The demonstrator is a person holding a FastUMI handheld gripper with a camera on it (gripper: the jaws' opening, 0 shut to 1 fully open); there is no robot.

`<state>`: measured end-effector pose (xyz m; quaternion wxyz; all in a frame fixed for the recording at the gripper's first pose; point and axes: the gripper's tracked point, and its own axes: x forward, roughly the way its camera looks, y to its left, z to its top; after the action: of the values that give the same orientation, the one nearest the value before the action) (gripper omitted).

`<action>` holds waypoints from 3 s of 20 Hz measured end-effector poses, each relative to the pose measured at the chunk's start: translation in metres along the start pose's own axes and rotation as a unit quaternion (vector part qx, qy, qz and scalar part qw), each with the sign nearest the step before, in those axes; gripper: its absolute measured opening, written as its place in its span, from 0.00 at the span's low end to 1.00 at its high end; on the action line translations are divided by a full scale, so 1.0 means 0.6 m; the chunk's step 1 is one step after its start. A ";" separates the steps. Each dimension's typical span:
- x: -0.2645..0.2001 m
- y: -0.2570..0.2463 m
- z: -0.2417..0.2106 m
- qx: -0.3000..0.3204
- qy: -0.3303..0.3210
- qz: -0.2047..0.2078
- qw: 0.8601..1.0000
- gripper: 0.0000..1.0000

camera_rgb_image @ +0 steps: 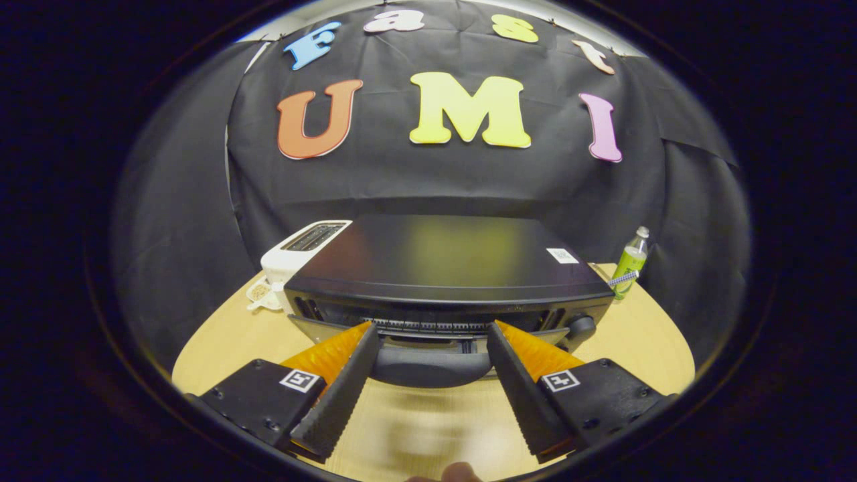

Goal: Open the toaster oven, put the food inside, and close the toaster oven door.

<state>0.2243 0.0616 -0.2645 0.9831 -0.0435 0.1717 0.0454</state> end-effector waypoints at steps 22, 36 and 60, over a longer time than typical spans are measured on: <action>-0.130 0.013 -0.170 -0.007 0.110 0.046 0.993 1.00; -0.324 0.096 -0.083 0.175 0.282 0.294 0.896 1.00; -0.288 0.312 -0.290 0.251 0.472 0.319 0.782 0.39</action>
<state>-0.0151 0.2169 -0.3818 0.6843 0.2465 0.6241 0.2856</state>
